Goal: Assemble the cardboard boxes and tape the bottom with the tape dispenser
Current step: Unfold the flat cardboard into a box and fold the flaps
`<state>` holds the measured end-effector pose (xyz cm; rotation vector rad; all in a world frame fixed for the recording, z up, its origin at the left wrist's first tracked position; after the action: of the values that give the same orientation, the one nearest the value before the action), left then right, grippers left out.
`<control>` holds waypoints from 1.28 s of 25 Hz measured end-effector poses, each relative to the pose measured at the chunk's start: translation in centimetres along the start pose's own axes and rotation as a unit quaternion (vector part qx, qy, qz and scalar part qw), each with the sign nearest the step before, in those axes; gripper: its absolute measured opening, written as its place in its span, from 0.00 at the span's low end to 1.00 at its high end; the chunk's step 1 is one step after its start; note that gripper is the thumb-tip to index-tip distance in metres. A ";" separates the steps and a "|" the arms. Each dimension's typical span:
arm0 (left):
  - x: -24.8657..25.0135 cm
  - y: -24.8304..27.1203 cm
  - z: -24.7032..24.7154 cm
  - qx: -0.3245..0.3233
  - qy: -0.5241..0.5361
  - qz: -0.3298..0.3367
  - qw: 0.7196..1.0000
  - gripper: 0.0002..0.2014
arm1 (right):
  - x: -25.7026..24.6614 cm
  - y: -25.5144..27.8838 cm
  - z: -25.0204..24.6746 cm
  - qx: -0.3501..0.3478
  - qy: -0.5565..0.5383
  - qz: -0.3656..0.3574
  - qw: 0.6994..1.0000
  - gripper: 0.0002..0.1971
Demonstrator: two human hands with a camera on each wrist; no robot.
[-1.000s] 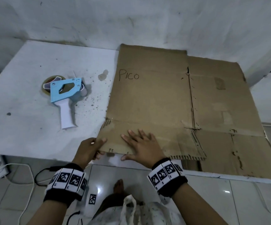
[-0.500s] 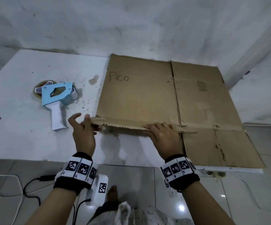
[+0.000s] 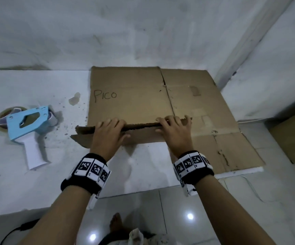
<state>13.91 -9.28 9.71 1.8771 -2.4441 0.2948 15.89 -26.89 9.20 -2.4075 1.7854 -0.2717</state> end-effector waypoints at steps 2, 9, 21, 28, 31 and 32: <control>1.4 -0.5 -0.2 0.018 -0.022 0.007 1.000 0.14 | 0.6 -0.1 0.2 0.010 -0.029 0.007 1.000 0.16; 7.6 -4.9 2.7 -0.069 0.005 -0.041 0.997 0.20 | 3.7 2.4 0.5 -0.006 -0.170 -0.010 0.985 0.27; 7.3 -6.9 3.4 -0.079 -0.052 -0.210 0.973 0.27 | 9.5 12.4 11.4 -0.274 0.021 -0.325 0.905 0.32; 7.8 -6.1 2.4 -0.073 -0.040 -0.249 0.965 0.25 | 15.5 4.4 2.0 -0.056 -0.010 -0.122 0.991 0.21; 8.2 -6.7 1.9 -0.097 -0.038 -0.221 0.970 0.23 | 16.7 1.3 0.7 -0.090 0.001 -0.096 0.991 0.16; 8.4 -6.9 1.8 -0.105 -0.038 -0.208 0.972 0.21 | 16.9 0.3 1.0 -0.121 -0.038 -0.088 0.988 0.17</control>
<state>18.45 -19.32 10.09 2.2627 -1.9533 -0.0531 20.66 -43.15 9.26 -2.7062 1.6603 0.0227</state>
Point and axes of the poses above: each hand's wrist, its own y-axis away from the middle knuckle, its own z-axis out of the palm, x = y × z, the point moved 9 cm from there along -y, towards the middle knuckle, and after that the axes turned 10 degrees about -x, right-handed, at the moved point
